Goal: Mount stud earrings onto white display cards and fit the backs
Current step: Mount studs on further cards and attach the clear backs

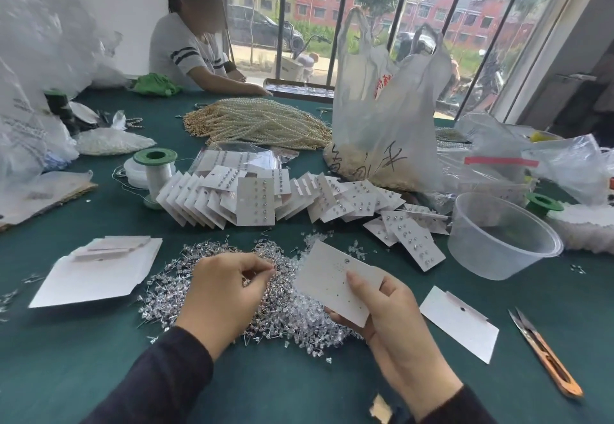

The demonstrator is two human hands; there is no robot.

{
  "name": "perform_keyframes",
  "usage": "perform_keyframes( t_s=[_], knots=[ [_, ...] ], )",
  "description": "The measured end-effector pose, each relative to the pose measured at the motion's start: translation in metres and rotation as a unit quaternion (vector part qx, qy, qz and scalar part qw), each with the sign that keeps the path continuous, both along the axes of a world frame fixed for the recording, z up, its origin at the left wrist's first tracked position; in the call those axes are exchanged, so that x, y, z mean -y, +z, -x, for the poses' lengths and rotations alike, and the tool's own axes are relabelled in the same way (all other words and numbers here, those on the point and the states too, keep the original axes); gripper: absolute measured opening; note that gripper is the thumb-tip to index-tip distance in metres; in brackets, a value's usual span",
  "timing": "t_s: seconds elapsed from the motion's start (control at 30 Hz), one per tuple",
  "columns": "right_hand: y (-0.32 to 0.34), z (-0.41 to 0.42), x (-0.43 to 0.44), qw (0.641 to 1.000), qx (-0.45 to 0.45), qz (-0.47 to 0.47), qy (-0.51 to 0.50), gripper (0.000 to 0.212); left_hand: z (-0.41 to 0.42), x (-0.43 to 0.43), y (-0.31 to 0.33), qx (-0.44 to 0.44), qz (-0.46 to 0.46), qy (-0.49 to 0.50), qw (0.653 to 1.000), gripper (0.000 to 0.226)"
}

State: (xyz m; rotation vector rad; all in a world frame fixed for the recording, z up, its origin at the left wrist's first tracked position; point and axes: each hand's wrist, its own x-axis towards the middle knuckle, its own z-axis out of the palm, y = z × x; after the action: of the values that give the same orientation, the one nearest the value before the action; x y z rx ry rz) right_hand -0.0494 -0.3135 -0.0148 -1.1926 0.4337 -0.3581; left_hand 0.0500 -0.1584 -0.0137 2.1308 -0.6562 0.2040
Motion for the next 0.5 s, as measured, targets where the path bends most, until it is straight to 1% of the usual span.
perform_keyframes(
  t_s=[0.07,0.17,0.33,0.43,0.5],
  knots=[
    [-0.0001,0.0002,-0.0004,1.000,-0.001,0.013,0.000,0.011,0.0003,-0.0010,0.0011,-0.020,0.008,0.007,1.000,0.005],
    [0.0005,0.0006,-0.0018,0.999,-0.001,0.033,-0.001,0.010,0.0017,-0.0019,0.0028,-0.025,0.020,0.009,0.999,0.006],
    [0.0013,0.0020,-0.0033,0.999,-0.001,0.048,0.010,0.011,0.0016,-0.0020,0.0039,-0.026,0.004,-0.009,1.000,0.015],
    [0.0009,0.0022,-0.0034,0.999,-0.002,0.050,0.014,0.011,0.0002,-0.0026,0.0051,-0.042,-0.007,-0.014,0.999,0.014],
    [0.0008,0.0020,-0.0037,0.999,-0.001,0.050,0.015,0.011,-0.0005,-0.0029,0.0055,-0.064,0.002,-0.015,0.998,0.012]
  ],
)
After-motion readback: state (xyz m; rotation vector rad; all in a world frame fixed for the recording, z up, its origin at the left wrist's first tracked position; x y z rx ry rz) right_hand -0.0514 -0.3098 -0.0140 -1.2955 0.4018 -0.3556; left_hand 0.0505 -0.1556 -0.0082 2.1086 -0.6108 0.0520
